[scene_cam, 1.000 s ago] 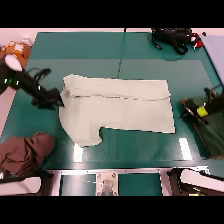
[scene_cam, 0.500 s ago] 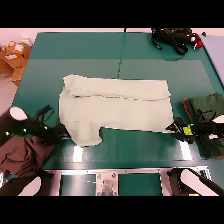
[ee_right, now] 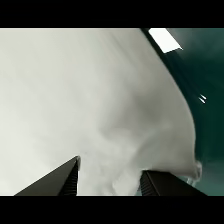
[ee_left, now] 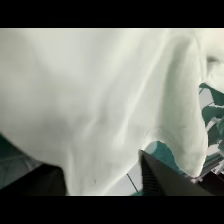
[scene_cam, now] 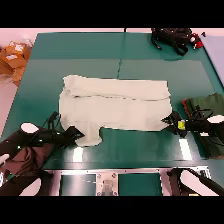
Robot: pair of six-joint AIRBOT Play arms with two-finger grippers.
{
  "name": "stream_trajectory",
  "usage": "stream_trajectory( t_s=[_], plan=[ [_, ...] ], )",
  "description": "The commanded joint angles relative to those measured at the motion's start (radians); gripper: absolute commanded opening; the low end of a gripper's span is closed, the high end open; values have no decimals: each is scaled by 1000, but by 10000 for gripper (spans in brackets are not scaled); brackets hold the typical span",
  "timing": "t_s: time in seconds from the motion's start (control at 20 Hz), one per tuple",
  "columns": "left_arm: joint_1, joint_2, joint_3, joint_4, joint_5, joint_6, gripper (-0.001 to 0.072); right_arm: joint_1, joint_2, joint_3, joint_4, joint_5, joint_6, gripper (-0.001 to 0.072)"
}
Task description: Fold the shirts.
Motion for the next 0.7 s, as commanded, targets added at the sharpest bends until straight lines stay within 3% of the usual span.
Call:
stream_trajectory(
  t_s=[0.0,0.05,0.1,0.2,0.35,0.4,0.45,0.5,0.65],
  plan=[
    [-56,-5,-18,-66,76,35,295,6,-3,-2,32,7,1,451],
    [-56,-5,-18,-63,58,49,214,12,-3,-4,32,16,1,451],
    [-56,-5,-18,-64,54,50,215,28,-3,-10,34,17,2,451],
    [-56,-5,3,-47,56,69,26,69,-3,-16,40,2,11,451],
    [-56,-5,85,15,34,64,26,126,-3,-18,45,-6,28,446],
    [-56,-5,118,52,16,55,26,128,-3,-18,45,-15,27,376],
    [-56,-4,155,99,-14,41,26,126,-3,-15,43,-17,14,175],
    [-56,-4,193,150,-48,24,25,117,-3,-10,43,-14,-11,17],
    [-56,36,312,333,-159,-35,25,71,5,25,16,76,-57,13]
  ],
)
